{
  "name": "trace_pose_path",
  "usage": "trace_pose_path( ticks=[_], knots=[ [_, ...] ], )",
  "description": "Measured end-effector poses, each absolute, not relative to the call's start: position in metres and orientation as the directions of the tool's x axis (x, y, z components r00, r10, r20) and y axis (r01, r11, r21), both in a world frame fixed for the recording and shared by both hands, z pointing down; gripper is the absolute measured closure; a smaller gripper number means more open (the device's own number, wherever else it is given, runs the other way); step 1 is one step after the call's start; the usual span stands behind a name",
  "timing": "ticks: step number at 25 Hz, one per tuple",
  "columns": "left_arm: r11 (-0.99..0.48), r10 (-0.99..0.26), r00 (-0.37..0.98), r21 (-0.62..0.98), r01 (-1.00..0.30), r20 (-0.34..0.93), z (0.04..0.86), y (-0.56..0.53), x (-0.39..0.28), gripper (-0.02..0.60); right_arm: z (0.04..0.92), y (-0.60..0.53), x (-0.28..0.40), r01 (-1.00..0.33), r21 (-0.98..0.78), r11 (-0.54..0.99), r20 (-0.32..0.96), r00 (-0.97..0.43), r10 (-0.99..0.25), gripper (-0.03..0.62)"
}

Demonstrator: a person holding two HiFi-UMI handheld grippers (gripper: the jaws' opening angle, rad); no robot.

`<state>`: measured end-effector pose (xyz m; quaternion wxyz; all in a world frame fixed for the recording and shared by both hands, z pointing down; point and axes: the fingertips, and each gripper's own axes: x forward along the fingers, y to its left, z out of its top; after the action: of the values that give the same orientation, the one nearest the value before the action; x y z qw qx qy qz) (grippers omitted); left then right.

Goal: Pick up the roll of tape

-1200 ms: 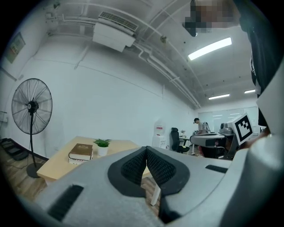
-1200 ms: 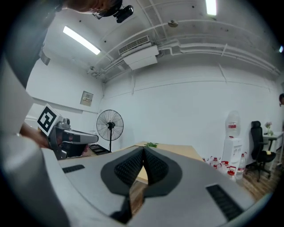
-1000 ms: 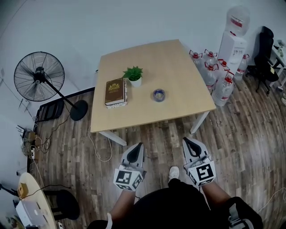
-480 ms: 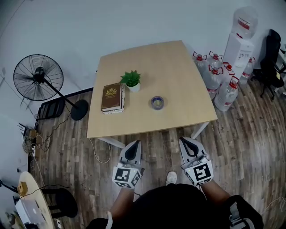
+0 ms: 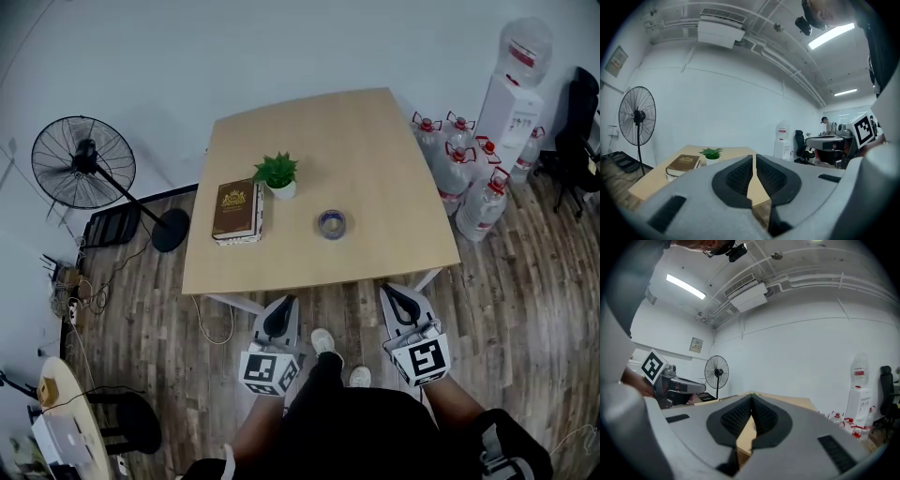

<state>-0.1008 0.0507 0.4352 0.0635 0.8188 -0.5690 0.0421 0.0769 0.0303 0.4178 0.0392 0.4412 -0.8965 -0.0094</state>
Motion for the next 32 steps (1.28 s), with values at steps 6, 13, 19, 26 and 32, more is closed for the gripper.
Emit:
trace_pose_path(
  ticks=[6,13,19,26,32],
  knots=[
    [-0.349,-0.925,0.352,0.044,-0.936,0.141,0.438,0.023,-0.106,0.561,0.42,0.001,0.069,-0.789,0.05,0.612,0.054,-0.61,-0.791,0.599],
    [-0.408,-0.898,0.409,0.041,-0.912,0.161,0.448,-0.025,-0.114,0.281,0.42,-0.043,0.048,-0.794,0.052,0.605,0.065,-0.602,-0.796,0.599],
    [-0.476,-0.862,0.473,0.027,-0.879,0.182,0.467,-0.071,-0.115,0.091,0.416,-0.088,0.037,-0.819,0.05,0.571,0.044,-0.57,-0.821,0.599],
    [-0.558,-0.804,0.536,-0.017,-0.83,0.257,0.497,-0.119,-0.117,0.031,0.406,-0.137,0.015,-0.834,0.069,0.547,0.045,-0.546,-0.837,0.599],
    [-0.623,-0.752,0.588,-0.029,-0.782,0.3,0.517,-0.154,-0.118,0.032,0.399,-0.168,0.001,-0.848,0.083,0.524,0.033,-0.523,-0.852,0.599]
  ],
)
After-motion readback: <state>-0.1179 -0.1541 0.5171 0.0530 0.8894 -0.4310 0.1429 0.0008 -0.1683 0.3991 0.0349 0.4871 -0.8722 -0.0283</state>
